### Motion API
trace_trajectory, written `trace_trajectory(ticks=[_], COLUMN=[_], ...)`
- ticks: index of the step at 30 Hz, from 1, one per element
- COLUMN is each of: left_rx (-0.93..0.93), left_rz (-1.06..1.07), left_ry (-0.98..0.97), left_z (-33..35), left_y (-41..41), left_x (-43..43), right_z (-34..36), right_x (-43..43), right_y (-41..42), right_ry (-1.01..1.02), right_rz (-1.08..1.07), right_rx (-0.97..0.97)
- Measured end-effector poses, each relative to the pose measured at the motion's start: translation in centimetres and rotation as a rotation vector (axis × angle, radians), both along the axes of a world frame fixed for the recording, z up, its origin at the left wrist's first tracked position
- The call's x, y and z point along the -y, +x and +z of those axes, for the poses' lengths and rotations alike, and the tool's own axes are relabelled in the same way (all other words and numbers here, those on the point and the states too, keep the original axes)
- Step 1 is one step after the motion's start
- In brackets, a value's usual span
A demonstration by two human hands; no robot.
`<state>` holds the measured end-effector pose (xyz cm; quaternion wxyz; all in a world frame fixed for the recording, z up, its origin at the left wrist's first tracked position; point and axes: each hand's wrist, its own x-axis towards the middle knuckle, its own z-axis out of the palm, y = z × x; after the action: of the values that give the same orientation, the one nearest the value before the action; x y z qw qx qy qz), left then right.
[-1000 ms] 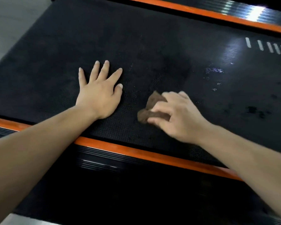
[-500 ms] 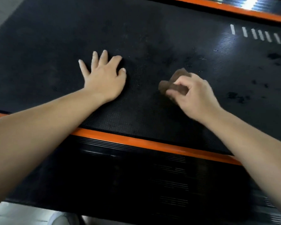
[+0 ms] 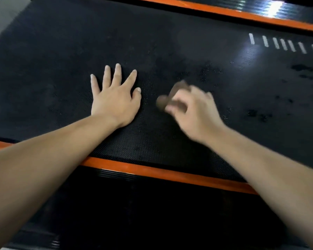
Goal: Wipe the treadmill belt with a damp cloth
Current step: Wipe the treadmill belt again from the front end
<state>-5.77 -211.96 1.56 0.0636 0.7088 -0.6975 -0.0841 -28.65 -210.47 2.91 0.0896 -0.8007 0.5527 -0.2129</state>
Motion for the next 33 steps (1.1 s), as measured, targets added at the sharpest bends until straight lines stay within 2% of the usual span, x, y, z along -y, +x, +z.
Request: trace_trajectory(ticks=[2, 4, 7, 9, 10, 13, 15, 16, 19, 20, 21, 23, 24, 26, 28, 31, 33], left_rx=[0.016, 0.024, 0.017, 0.018, 0.019, 0.015, 0.008, 0.007, 0.021, 0.031, 0.028, -0.028, -0.066, -0.094, -0.052, -0.029, -0.018], left_rz=[0.005, 0.002, 0.002, 0.003, 0.001, 0.001, -0.002, -0.002, 0.006, -0.001, -0.018, -0.045, -0.050, -0.049, -0.049, -0.052, -0.051], left_ry=[0.020, 0.030, 0.046, 0.042, 0.037, 0.021, 0.027, 0.036, 0.042, 0.017, -0.020, -0.091, -0.092, -0.036, 0.002, -0.020, -0.018], left_z=[0.0, 0.0, 0.1, 0.1, 0.1, 0.1, 0.3, 0.4, 1.1, 1.4, 1.7, 2.0, 2.1, 1.6, 0.7, 0.0, -0.1], left_y=[0.0, 0.0, 0.1, 0.1, 0.1, -0.1, -0.2, -0.2, -0.4, -0.5, -0.6, -1.2, -1.5, -2.2, -2.5, -2.4, -2.4], left_x=[0.0, 0.1, 0.0, -0.1, -0.2, 0.0, 0.0, 0.1, 0.3, 0.8, 1.6, 4.0, 5.3, 7.4, 8.3, 8.1, 8.1], right_z=[0.2, 1.0, 1.6, 1.2, 0.7, 0.1, 0.5, 0.6, 1.1, 0.9, 0.3, -0.3, -0.3, 0.3, 0.8, 1.4, 0.5], right_x=[-2.6, 0.1, 7.3, 8.6, 7.6, 1.6, 2.7, 5.1, 11.9, 12.2, 11.3, 7.4, 5.0, 4.4, 8.6, 14.6, 13.8], right_y=[0.0, -0.8, -1.5, -1.0, -0.6, 0.3, -0.7, -1.0, -2.0, -1.8, -1.5, -0.6, -0.4, -1.4, -2.3, -3.3, -2.7], right_ry=[0.042, -0.014, -0.027, -0.021, -0.019, -0.034, -0.082, -0.111, -0.058, -0.061, -0.075, -0.080, -0.049, 0.005, -0.091, -0.039, -0.025], right_rz=[0.201, 0.246, -0.060, -0.208, -0.195, 0.106, 0.185, 0.130, -0.239, -0.281, -0.261, -0.086, 0.022, 0.152, 0.068, -0.217, -0.196], right_rx=[-0.035, -0.095, -0.049, -0.036, -0.044, -0.056, -0.162, -0.169, -0.057, -0.043, -0.059, -0.058, -0.019, -0.069, -0.108, -0.022, -0.020])
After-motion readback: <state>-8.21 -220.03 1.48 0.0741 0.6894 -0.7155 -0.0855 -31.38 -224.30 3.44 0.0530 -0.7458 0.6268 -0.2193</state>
